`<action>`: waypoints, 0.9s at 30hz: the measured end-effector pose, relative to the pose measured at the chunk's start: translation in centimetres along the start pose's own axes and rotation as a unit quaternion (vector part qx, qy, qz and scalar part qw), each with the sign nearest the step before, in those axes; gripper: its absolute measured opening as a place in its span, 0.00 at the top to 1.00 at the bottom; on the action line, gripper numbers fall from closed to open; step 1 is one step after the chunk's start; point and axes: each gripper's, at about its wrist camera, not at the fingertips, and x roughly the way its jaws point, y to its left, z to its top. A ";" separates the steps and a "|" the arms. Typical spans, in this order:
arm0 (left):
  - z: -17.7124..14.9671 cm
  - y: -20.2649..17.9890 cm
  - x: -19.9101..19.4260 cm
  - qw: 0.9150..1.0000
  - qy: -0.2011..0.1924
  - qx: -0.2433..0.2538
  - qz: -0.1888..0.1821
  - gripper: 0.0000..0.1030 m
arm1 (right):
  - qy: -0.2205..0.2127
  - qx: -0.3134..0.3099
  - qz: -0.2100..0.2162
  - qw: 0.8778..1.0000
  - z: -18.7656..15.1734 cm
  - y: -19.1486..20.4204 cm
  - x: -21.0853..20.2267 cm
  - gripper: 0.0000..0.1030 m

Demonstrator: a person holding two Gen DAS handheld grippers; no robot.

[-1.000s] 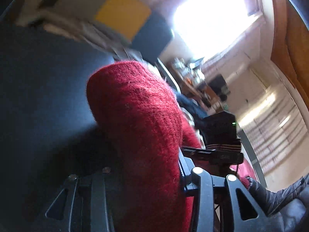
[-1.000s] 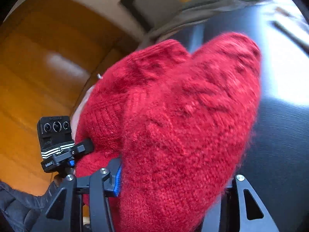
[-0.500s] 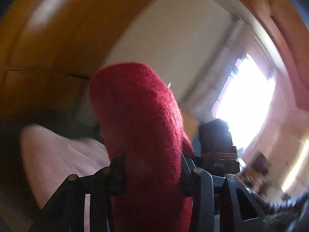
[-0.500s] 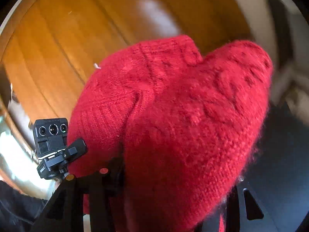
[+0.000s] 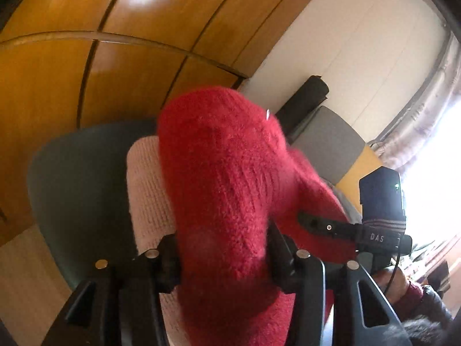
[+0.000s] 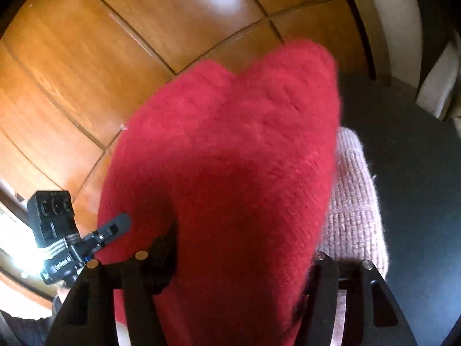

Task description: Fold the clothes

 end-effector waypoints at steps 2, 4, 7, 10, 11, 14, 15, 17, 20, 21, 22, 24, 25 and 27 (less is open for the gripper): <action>0.9 0.6 -2.5 0.999 -0.021 0.020 0.025 0.48 | -0.005 -0.017 -0.025 1.000 0.3 0.8 -1.3 0.36; 2.0 1.0 -5.3 0.996 -0.053 0.050 0.052 0.49 | -0.022 -0.040 -0.060 0.997 -0.1 2.2 -3.2 0.35; 3.9 0.0 -7.9 0.989 -0.106 0.089 0.055 0.48 | -0.072 -0.102 -0.129 0.984 1.1 3.8 -5.8 0.34; 6.5 -1.2 -8.2 0.984 -0.132 0.110 0.037 0.47 | -0.108 -0.155 -0.137 0.972 1.4 6.2 -8.3 0.34; 7.1 -1.5 -7.6 0.985 -0.132 0.110 0.029 0.47 | -0.105 -0.173 -0.134 0.970 1.4 7.4 -7.8 0.34; 7.3 -2.3 -4.1 0.991 -0.083 0.103 0.019 0.48 | -0.086 -0.218 -0.127 0.964 1.2 10.3 -6.0 0.34; 6.3 -2.3 -2.9 0.993 -0.061 0.098 0.017 0.48 | -0.070 -0.223 -0.126 0.964 0.7 10.5 -5.2 0.34; 4.0 -2.3 -0.5 0.996 -0.014 0.087 0.011 0.50 | -0.017 -0.215 -0.139 0.967 -1.4 8.8 -3.4 0.34; 0.0 -2.0 0.0 0.997 -0.003 0.082 -0.012 0.55 | 0.026 -0.207 -0.157 0.965 -5.1 6.3 -0.6 0.33; -0.9 -2.1 -0.2 0.997 -0.006 0.080 -0.017 0.59 | 0.020 -0.210 -0.163 0.964 -6.5 5.8 -0.5 0.33; -1.6 -2.5 0.0 0.996 -0.009 0.085 -0.012 0.63 | 0.013 -0.214 -0.169 0.962 -7.9 5.4 -0.5 0.33; -1.7 -2.7 0.3 0.996 -0.017 0.082 -0.002 0.67 | -0.001 -0.191 -0.161 0.968 -8.4 4.4 0.0 0.33; -1.6 -2.6 0.2 0.997 -0.016 0.076 -0.002 0.67 | -0.008 -0.182 -0.158 0.971 -8.3 4.2 -0.1 0.33; -0.6 -2.4 0.6 0.998 -0.017 0.056 -0.005 0.67 | -0.017 -0.179 -0.161 0.971 -8.0 4.6 -0.1 0.33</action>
